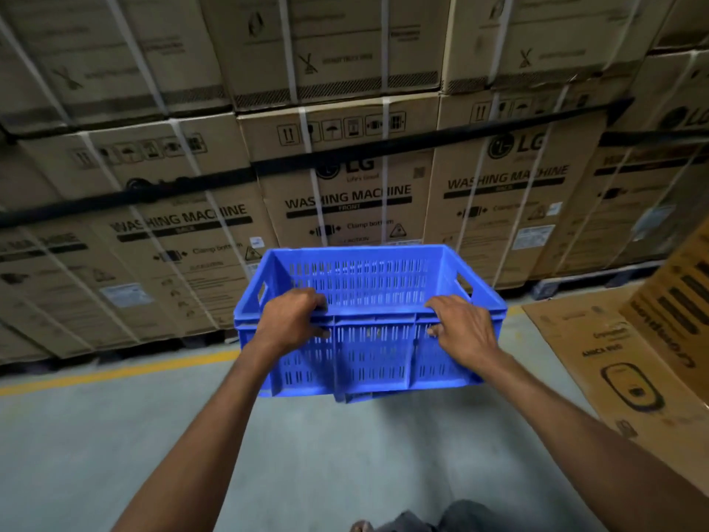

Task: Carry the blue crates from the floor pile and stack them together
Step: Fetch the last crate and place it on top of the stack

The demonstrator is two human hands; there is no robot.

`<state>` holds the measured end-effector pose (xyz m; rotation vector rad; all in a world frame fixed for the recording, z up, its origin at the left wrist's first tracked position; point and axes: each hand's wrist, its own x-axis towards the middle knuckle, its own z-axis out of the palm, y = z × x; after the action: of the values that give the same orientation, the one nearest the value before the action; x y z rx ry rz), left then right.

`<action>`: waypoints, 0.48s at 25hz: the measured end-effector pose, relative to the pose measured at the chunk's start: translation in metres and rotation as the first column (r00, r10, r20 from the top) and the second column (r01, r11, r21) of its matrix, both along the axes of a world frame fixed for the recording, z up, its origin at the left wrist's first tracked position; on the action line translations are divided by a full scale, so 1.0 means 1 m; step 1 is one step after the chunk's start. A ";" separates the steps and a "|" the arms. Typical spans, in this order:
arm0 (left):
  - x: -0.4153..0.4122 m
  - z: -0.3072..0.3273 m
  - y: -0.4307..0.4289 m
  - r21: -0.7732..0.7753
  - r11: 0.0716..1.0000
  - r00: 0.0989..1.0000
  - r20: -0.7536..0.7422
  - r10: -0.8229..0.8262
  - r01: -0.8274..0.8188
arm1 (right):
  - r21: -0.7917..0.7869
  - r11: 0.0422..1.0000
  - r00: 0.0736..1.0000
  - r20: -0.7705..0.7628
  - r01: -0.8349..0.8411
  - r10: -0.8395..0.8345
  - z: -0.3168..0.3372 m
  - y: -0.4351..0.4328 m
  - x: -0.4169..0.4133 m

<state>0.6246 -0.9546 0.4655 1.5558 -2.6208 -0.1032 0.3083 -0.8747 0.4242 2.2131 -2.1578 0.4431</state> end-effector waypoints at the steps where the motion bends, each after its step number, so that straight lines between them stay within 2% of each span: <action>1: 0.006 -0.008 -0.017 0.029 0.999 0.999 0.002 0.037 -0.037 | -0.045 0.999 0.999 0.045 0.014 -0.012 -0.009 -0.009 0.002; 3: 0.013 -0.033 -0.046 0.083 0.992 0.995 0.050 0.090 -0.094 | -0.101 0.994 0.994 0.100 0.044 -0.034 -0.027 -0.031 -0.002; 5: 0.008 -0.057 -0.073 0.065 0.992 0.993 0.037 0.110 -0.112 | -0.119 0.991 0.994 0.098 0.061 -0.049 -0.041 -0.068 -0.017; 9: -0.031 -0.077 -0.136 0.002 0.992 0.992 0.026 0.127 -0.127 | 0.008 0.997 0.996 0.051 0.076 -0.076 -0.053 -0.166 -0.056; 12: -0.048 -0.096 -0.186 0.024 0.989 0.989 0.011 0.148 -0.148 | 0.085 0.996 0.999 0.031 0.009 -0.012 -0.068 -0.230 -0.075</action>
<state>0.5766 -1.1406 0.3695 1.7566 -2.5095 -0.1176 0.2329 -1.1047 0.3560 2.2514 -2.2443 0.3959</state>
